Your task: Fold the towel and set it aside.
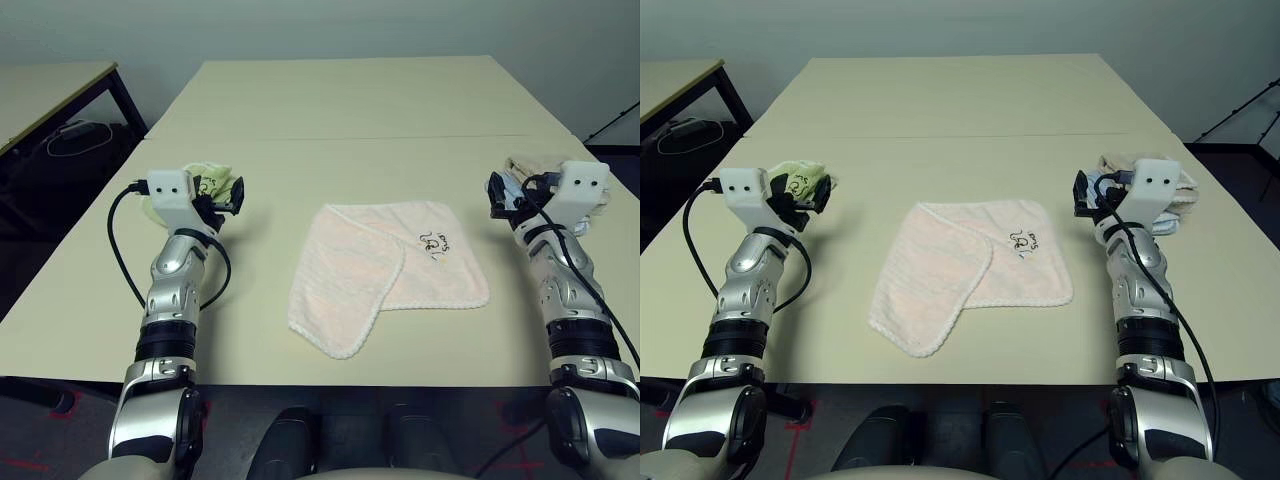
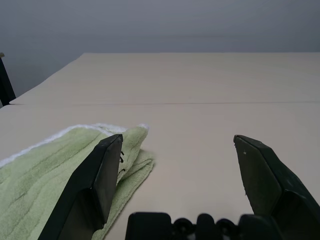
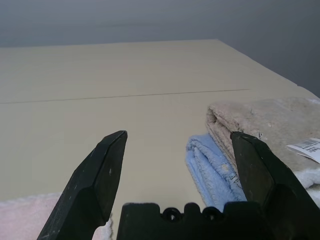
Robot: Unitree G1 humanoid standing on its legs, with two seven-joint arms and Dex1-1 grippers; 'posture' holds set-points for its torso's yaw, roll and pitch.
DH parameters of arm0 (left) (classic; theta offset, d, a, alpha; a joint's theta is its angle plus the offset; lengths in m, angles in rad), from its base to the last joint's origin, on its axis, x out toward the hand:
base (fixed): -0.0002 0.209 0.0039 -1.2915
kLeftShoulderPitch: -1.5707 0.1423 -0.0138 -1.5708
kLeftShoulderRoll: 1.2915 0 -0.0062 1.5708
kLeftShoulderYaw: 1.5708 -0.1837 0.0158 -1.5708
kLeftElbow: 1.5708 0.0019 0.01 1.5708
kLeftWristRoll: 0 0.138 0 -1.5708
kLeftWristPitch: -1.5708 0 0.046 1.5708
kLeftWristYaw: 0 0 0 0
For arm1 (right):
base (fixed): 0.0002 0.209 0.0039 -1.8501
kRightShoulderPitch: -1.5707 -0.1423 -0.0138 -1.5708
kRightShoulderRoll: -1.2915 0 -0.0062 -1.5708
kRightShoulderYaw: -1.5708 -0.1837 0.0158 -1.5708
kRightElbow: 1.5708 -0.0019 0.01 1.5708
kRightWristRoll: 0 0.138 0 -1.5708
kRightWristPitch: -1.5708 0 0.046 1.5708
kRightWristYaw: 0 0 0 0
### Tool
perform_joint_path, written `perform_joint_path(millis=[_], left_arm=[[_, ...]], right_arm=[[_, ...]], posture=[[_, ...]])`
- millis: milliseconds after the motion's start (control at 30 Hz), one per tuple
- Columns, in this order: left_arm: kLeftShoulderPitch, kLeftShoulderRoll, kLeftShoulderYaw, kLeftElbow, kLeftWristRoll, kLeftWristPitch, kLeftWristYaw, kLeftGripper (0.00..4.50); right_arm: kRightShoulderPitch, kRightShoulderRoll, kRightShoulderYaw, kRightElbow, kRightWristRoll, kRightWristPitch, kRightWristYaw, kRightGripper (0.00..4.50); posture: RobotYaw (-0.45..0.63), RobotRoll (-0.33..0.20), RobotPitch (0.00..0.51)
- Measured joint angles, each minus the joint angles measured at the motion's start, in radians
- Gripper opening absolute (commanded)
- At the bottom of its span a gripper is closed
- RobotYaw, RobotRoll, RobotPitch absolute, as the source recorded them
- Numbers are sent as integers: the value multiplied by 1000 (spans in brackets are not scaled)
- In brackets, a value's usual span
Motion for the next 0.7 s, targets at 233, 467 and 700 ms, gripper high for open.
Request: perform_joint_path(millis=[233,467,700], left_arm=[[0,5,0,1,0,-8,-5,4500],[2,9,5,1,-1,-5,-10,4500],[9,79,7,19,-20,10,-121,4500]], right_arm=[[16,-4,1,0,1,0,47,4483],[17,-14,2,1,-1,0,61,4483],[17,-21,7,8,-6,0,83,4483]], posture=[[-6,0,41],[0,0,46],[0,0,47]])
